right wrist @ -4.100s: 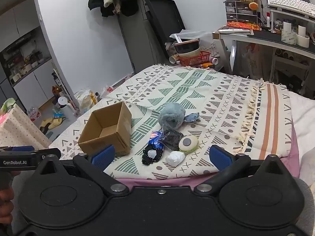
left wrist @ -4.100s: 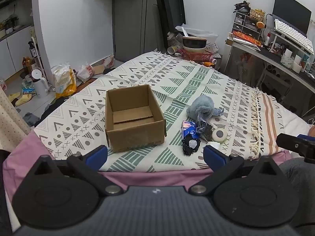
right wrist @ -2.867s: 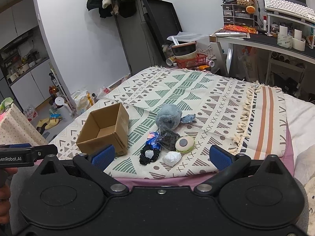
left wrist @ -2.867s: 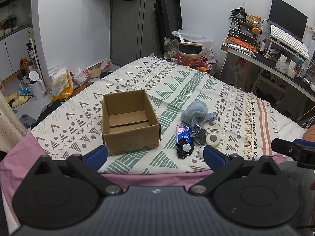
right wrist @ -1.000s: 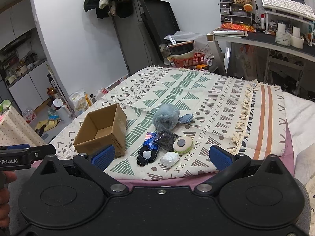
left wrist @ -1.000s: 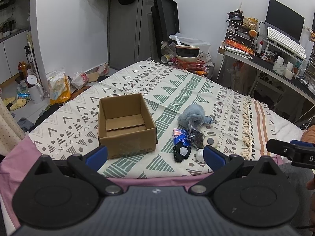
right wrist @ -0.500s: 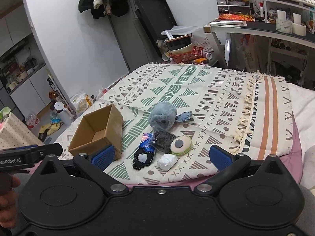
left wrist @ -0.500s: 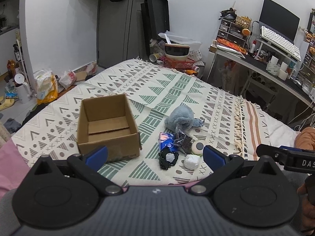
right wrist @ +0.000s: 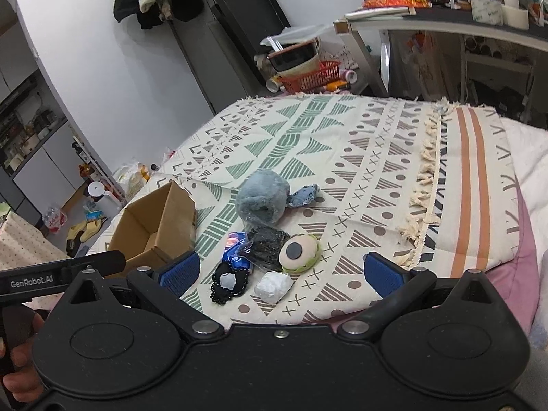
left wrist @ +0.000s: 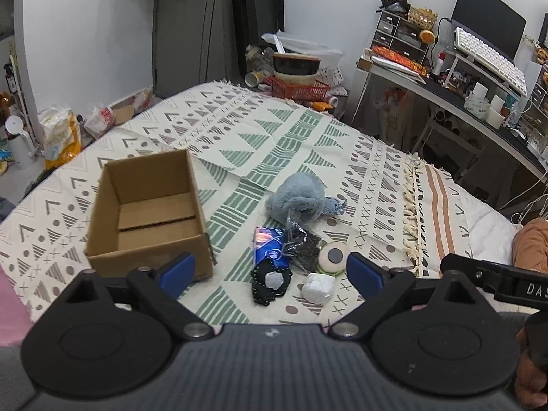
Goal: Organize soft objects
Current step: 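Reach the left tool to the black hair tie while the right tool approaches the white cloth ball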
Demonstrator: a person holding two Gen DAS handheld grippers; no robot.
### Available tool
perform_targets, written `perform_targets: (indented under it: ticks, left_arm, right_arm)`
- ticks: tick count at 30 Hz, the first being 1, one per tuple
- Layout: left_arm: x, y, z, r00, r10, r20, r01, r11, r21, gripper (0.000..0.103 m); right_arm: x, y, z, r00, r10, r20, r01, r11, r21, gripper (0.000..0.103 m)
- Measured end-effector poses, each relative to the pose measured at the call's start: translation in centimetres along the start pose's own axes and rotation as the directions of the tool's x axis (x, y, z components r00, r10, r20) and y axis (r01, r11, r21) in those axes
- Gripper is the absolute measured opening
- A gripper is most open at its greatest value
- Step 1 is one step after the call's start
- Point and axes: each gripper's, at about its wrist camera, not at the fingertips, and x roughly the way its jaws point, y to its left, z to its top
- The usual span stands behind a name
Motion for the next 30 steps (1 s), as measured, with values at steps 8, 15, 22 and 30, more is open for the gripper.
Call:
perform_targets:
  ticks: [8,15,22,30]
  left_arm:
    - [3.6,0.0,0.5,0.998,-0.004,-0.057,0.003,1.000,-0.029,0.080]
    - [6.7,0.8,0.5,0.993,-0.007,-0.116,-0.001,0.998,-0.069,0.071]
    - [10.4,1.6,0.0,0.981,-0.031,-0.190,0.010,0.994,-0.112,0.065]
    - [14.7,2.0,-0.4,0.963,-0.064,-0.262,0.029,0.990,-0.137,0.059]
  right_arm:
    - [2.8,-0.8,0.4,0.998,0.011,-0.060,-0.010,1.000,0.012,0.103]
    - [6.0,-1.0,0.5,0.990,0.060,-0.126,-0.053,0.997,0.056,0.101]
    - [9.4,-2.0,-0.2,0.975,0.092,-0.202,-0.056,0.983,0.177,0.091]
    - [13.2,-2.9,-1.4,0.953,0.127,-0.274,-0.046,0.958,0.283,0.079]
